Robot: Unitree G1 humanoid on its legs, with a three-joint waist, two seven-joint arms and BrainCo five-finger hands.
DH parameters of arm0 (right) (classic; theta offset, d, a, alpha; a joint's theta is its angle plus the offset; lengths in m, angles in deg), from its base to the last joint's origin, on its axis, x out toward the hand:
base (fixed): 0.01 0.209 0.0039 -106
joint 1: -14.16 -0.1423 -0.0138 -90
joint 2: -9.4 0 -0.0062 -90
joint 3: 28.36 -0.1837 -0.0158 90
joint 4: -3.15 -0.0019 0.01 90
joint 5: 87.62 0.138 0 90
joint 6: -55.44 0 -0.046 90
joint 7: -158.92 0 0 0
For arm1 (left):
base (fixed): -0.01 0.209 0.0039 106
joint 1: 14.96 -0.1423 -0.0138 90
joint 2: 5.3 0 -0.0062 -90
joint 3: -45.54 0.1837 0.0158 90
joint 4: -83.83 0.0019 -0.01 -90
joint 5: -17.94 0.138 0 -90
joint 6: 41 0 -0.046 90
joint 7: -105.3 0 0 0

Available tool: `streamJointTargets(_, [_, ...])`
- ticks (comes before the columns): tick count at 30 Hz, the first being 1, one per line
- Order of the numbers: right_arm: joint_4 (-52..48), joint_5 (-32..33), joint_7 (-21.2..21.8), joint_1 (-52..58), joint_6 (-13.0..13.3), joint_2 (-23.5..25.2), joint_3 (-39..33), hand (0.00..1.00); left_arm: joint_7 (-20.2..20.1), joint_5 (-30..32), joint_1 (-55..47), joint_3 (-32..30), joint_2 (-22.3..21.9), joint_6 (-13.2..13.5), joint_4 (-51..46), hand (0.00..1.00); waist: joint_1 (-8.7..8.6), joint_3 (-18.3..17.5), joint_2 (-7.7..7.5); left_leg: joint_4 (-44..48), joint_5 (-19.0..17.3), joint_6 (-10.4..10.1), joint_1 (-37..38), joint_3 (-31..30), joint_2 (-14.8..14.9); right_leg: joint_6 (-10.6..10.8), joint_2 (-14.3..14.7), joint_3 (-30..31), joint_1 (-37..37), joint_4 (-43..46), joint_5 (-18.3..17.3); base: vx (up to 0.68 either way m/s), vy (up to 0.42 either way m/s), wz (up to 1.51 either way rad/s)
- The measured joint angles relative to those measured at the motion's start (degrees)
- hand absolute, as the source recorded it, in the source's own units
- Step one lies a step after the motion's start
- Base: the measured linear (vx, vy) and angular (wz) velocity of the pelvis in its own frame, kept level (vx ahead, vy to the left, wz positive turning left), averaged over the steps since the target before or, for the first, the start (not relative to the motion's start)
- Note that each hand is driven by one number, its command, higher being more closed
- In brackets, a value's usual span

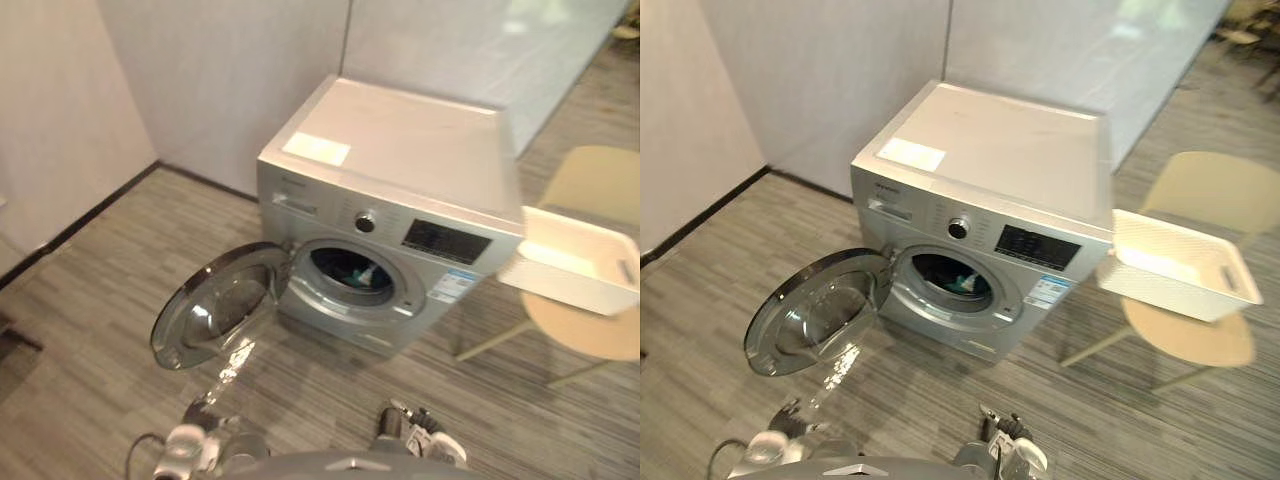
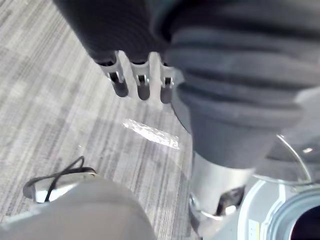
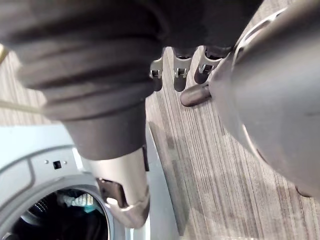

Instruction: Pick up the laundry basket with both hands and put the clothes into the washing machine.

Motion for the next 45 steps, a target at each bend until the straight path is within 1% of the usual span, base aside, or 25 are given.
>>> streamJointTargets(1, [0.1, -0.2, 0.1, 1.4, -0.3, 0.6, -1.0, 0.00, -0.2, 0.0, -0.9, -1.1, 0.5, -0.5, 0.3, 0.00, 0.14, -0.4, -0.94, -2.2, 1.4, 0.0, 0.7, 0.3, 0.6, 0.7, 2.3, 0.1, 0.6, 10.0, -0.7, -0.08, 0.047, -0.16])
streamJointTargets(3, [0.1, -0.4, 0.3, 3.5, -0.4, 1.9, -2.6, 0.00, -0.4, -0.3, -1.8, -2.3, 0.2, -1.0, 0.3, 0.00, 0.80, -0.6, -2.45, -5.2, 3.1, 0.5, 1.0, 0.2, -0.3, 1.7, 4.9, -0.1, 3.5, 18.8, -0.6, -0.05, -0.010, -0.14])
streamJointTargets(4, [0.2, -0.5, 0.8, 4.0, -0.8, 2.2, -3.5, 0.00, -0.5, -0.7, -2.0, -4.6, -0.2, -1.1, 0.6, 0.00, 1.10, -1.1, -3.33, -6.1, 4.2, 0.6, 0.0, 0.7, -1.8, 2.4, 5.2, -0.3, 5.2, 18.2, -1.0, -0.07, -0.018, -0.19])
streamJointTargets(5, [0.3, -0.5, 1.3, 4.1, -1.1, 1.8, -3.6, 0.00, -0.5, -0.7, -1.8, -5.7, -0.9, -1.2, 1.0, 0.00, 1.10, -1.1, -3.30, -6.6, 4.8, 0.6, -0.2, 0.8, -2.3, 2.6, 5.0, -0.3, 5.2, 17.5, -1.0, -0.11, 0.013, -0.06])
streamJointTargets(6, [0.3, -0.5, 1.7, 3.9, -1.2, 1.2, -4.1, 0.00, -0.9, -0.8, -2.0, -6.9, -1.7, -1.7, 1.8, 0.00, 0.65, -0.9, -2.18, -9.1, 6.6, 0.7, 0.4, 1.0, -2.6, 3.4, 5.2, -0.5, 5.2, 16.1, -0.4, -0.09, 0.047, 0.14])
streamJointTargets(8, [0.5, -0.6, 2.1, 4.4, -1.3, 0.6, -4.1, 0.00, -1.3, -2.3, -2.0, -8.3, -2.6, -1.8, 2.1, 0.00, 0.49, -1.6, -1.58, -12.6, 9.2, 0.7, 1.7, 0.4, -3.3, 3.3, 5.0, -0.3, 6.4, 13.0, -0.5, -0.01, 0.012, 0.21])
streamJointTargets(10, [1.9, -0.7, 2.2, 4.5, -1.3, 0.4, -4.2, 0.00, -1.3, -3.6, -3.0, -8.4, -3.2, -1.8, 2.0, 0.00, 0.94, -2.7, -1.12, -17.6, 12.0, 0.4, 3.0, 0.5, -4.1, 2.6, 5.2, -0.8, 9.8, 4.7, -1.5, -0.04, 0.010, 0.03])
streamJointTargets(11, [2.6, -0.7, 2.3, 4.2, -1.4, 0.5, -4.2, 0.00, -1.3, -4.2, -3.4, -8.7, -3.3, -1.8, 2.1, 0.00, 1.38, -4.4, -2.01, -20.6, 13.9, 0.3, 3.4, 0.8, -4.9, 3.0, 5.3, -1.4, 11.5, -1.0, -2.0, -0.02, 0.020, -0.14])
streamJointTargets(13, [2.6, -0.7, 2.4, 3.1, -1.4, 0.5, -4.7, 0.00, -1.3, -5.8, -3.5, -9.0, -2.9, -1.8, 2.0, 0.00, 2.05, -5.2, -2.94, -25.3, 17.5, 0.6, 3.8, 2.1, -5.6, 3.1, 5.5, -1.2, 13.2, -9.5, -2.1, -0.03, -0.001, -0.25])
streamJointTargets(16, [2.4, -0.7, 2.6, 0.6, -1.2, -0.3, -4.8, 0.00, -1.2, -8.1, -3.5, -9.8, -2.7, -1.9, 2.4, 0.00, 1.93, -5.2, -3.27, -30.8, 21.0, 0.4, 4.8, 3.5, -6.0, 3.0, 5.9, -0.7, 13.8, -15.0, -2.1, -0.11, -0.030, -0.27])
streamJointTargets(18, [2.3, -0.7, 2.7, 0.6, -1.2, -0.8, -4.8, 0.00, -1.2, -8.5, -3.0, -10.0, -3.1, -2.1, 2.7, 0.00, 1.81, -4.7, -2.08, -30.8, 21.2, 0.3, 4.9, 3.8, -6.0, 2.5, 6.1, -0.1, 14.3, -16.7, -1.8, -0.12, -0.002, -0.11])
streamJointTargets(19, [2.3, -0.7, 2.7, 0.6, -1.2, -0.9, -4.7, 0.00, -1.2, -8.5, -3.0, -10.0, -3.3, -2.1, 2.7, 0.00, 1.61, -4.7, -2.02, -30.8, 21.3, 0.3, 5.3, 3.8, -6.1, 2.3, 6.1, -0.1, 14.9, -17.1, -1.8, -0.11, 0.017, -0.03])
streamJointTargets(20, [2.3, -0.7, 2.9, 1.1, -1.2, -1.2, -4.7, 0.00, -1.2, -8.5, -3.0, -10.5, -3.3, -2.2, 2.7, 0.00, 1.37, -4.7, -1.58, -30.8, 21.2, 0.3, 5.4, 3.8, -6.3, 1.4, 6.0, 0.0, 15.3, -17.7, -2.2, -0.06, 0.017, 0.00])
streamJointTargets(22, [2.3, -0.7, 3.8, 1.9, -1.3, -1.6, -4.9, 0.00, -1.2, -8.6, -1.3, -13.0, -1.8, -2.5, 2.5, 0.00, 0.66, -4.1, -0.77, -30.8, 21.0, 0.6, 5.1, 3.8, -6.2, 1.1, 6.2, 0.2, 15.2, -18.5, -2.4, -0.06, 0.013, -0.04])
streamJointTargets(24, [2.3, -1.2, 3.9, 2.2, -1.3, -1.8, -5.4, 0.00, -1.0, -9.7, 2.2, -15.3, 1.9, -3.0, 1.6, 0.00, 0.15, -2.9, -1.61, -30.8, 21.0, 0.6, 4.4, 3.7, -6.0, 1.0, 6.6, 0.3, 14.7, -19.1, -2.3, -0.06, 0.001, -0.04])
streamJointTargets(25, [2.2, -1.9, 3.9, 2.4, -1.3, -1.9, -5.9, 0.00, -0.6, -10.1, 5.4, -16.6, 5.8, -3.1, 0.1, 0.00, 0.07, -2.3, -1.60, -30.8, 21.0, 0.5, 3.4, 3.7, -5.8, 0.7, 7.0, 0.6, 13.9, -19.4, -2.1, -0.05, -0.009, -0.07])
streamJointTargets(26, [2.2, -2.4, 3.9, 2.5, -1.3, -1.9, -6.4, 0.00, 0.2, -10.9, 9.0, -18.0, 10.4, -3.0, -1.5, 0.00, 0.07, -1.2, -2.49, -30.8, 21.1, 0.4, 2.0, 3.7, -5.4, 0.5, 7.5, 1.1, 12.4, -19.5, -1.9, -0.04, -0.014, -0.09])
streamJointTargets(27, [2.2, -2.4, 3.9, 2.5, -1.3, -1.9, -6.6, 0.00, 0.8, -11.0, 10.9, -18.8, 12.7, -2.9, -2.5, 0.00, 0.09, -0.4, -2.93, -30.8, 21.3, 0.2, 1.4, 3.8, -5.3, 0.5, 7.8, 1.4, 11.7, -19.6, -1.7, -0.04, -0.016, -0.16])
streamJointTargets(28, [1.8, -2.4, 3.9, 2.5, -1.3, -1.9, -6.9, 0.00, 1.9, -11.1, 14.4, -20.2, 16.8, -2.7, -5.1, 0.00, 0.41, 1.1, -3.80, -30.7, 21.6, -0.1, 0.0, 4.1, -4.8, 0.8, 8.0, 1.5, 10.3, -19.9, -0.5, -0.02, -0.013, -0.16])
streamJointTargets(30, [-0.2, -2.3, 3.9, 3.7, -1.0, -1.9, -6.7, 0.00, 4.5, -12.3, 19.4, -22.0, 20.2, -1.6, -11.1, 0.00, 0.70, 2.3, -5.15, -30.4, 23.3, 0.3, -2.7, 5.3, -4.4, 1.7, 8.2, 1.6, 8.2, -20.7, 2.5, 0.05, -0.006, -0.17])
streamJointTargets(33, [-3.5, -1.9, 3.8, 3.8, -0.4, -1.5, -5.0, 0.00, 8.1, -14.3, 25.9, -22.8, 20.2, -0.9, -22.2, 0.00, 1.04, 5.0, -5.34, -29.4, 23.8, 1.1, -5.9, 6.1, -3.8, 4.1, 8.4, 1.9, 5.1, -20.7, 6.1, 0.06, 0.031, -0.18])
streamJointTargets(36, [-9.7, 0.1, 3.9, 3.8, 0.6, -0.1, -0.1, 0.00, 13.1, -14.2, 34.0, -22.2, 20.8, 0.1, -27.2, 0.00, 1.25, 6.8, -6.33, -24.1, 20.8, 1.3, -9.0, 8.6, -1.8, 3.9, 9.7, 4.5, 2.8, -21.0, 10.3, 0.03, 0.042, -0.52])
streamJointTargets(39, [-14.3, 1.9, 4.0, 3.8, 1.5, -0.1, 3.9, 0.00, 14.8, -13.9, 40.1, -19.1, 21.2, 0.2, -26.9, 0.00, 0.82, 7.1, -7.04, -20.9, 18.4, 1.1, -10.8, 10.6, -0.1, 2.9, 10.6, 6.7, 0.9, -21.4, 12.8, 0.02, 0.032, -0.56])
streamJointTargets(42, [-17.7, 4.5, 4.0, 3.9, 1.9, -0.1, 7.5, 0.00, 14.9, -13.9, 45.1, -17.1, 20.9, 0.3, -22.4, 0.00, 0.00, 8.1, -7.65, -20.6, 18.3, 1.2, -12.4, 11.7, 0.0, 3.0, 10.8, 7.9, -0.7, -22.6, 13.5, 0.01, 0.024, -0.31])
streamJointTargets(45, [-18.8, 6.5, 4.0, 4.1, 2.1, 0.0, 9.8, 0.00, 15.1, -14.0, 45.6, -16.8, 17.9, 0.4, -16.1, 0.00, -0.87, 9.0, -7.63, -20.1, 18.4, 1.1, -12.7, 11.8, 0.0, 3.0, 10.8, 7.9, -0.5, -23.2, 13.6, 0.01, 0.004, -0.03])
